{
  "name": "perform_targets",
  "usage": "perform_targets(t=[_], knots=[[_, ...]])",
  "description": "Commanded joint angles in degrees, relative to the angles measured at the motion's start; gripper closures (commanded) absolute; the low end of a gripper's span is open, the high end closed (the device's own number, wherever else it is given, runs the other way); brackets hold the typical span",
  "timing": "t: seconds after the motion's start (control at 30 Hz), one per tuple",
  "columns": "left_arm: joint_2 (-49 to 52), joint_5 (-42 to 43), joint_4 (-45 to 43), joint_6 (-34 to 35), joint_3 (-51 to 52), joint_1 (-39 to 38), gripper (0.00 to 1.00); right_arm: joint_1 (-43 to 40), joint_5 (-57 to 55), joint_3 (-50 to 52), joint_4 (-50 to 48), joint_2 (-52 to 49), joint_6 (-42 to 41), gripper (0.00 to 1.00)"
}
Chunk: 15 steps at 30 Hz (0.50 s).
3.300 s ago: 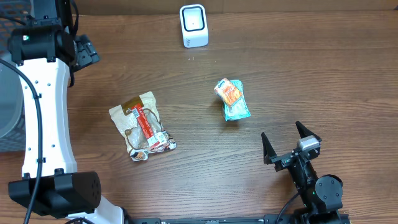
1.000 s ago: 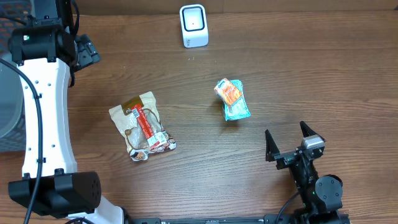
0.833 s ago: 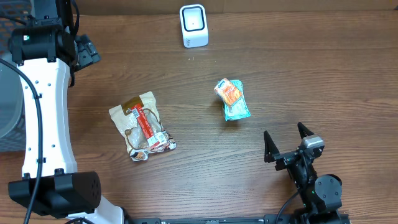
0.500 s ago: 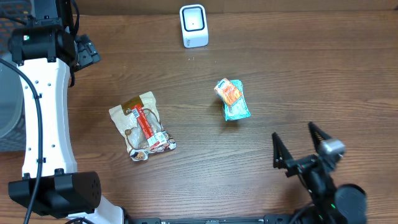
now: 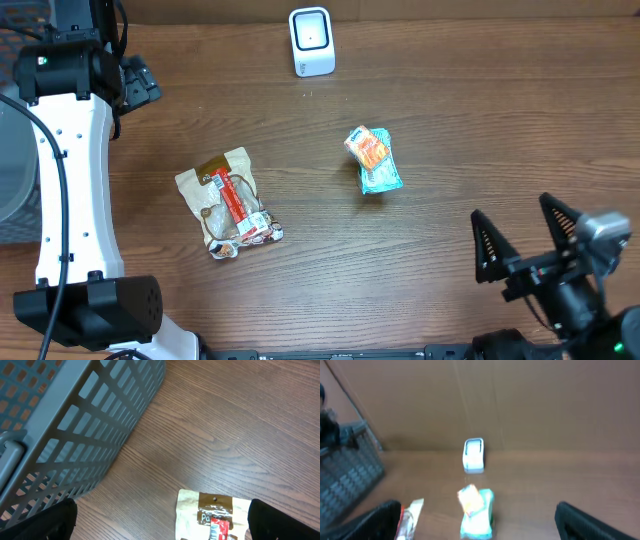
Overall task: Scan the item barcode
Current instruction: 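Move the right gripper left over the stacked tissue packs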
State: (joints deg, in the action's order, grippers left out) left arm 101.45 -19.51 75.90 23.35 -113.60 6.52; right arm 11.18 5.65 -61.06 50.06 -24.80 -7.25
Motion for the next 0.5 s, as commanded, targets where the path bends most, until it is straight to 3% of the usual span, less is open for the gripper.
perform_targets(t=[0.0, 0.2, 0.47], knots=[[-1.46, 0.04, 0.22, -0.66, -1.18, 0.09, 0.00, -0.33, 0.74, -10.80, 7.78, -8.92, -0.52, 0.00], [-1.46, 0.07, 0.22, -0.66, -1.18, 0.09, 0.00, -0.33, 8.02, -25.00, 20.50, -23.17, -0.50, 0.00], [-1.46, 0.07, 0.22, -0.66, -1.18, 0.09, 0.00, -0.33, 23.02, -25.57, 19.32, -32.52, -3.89, 0.00]])
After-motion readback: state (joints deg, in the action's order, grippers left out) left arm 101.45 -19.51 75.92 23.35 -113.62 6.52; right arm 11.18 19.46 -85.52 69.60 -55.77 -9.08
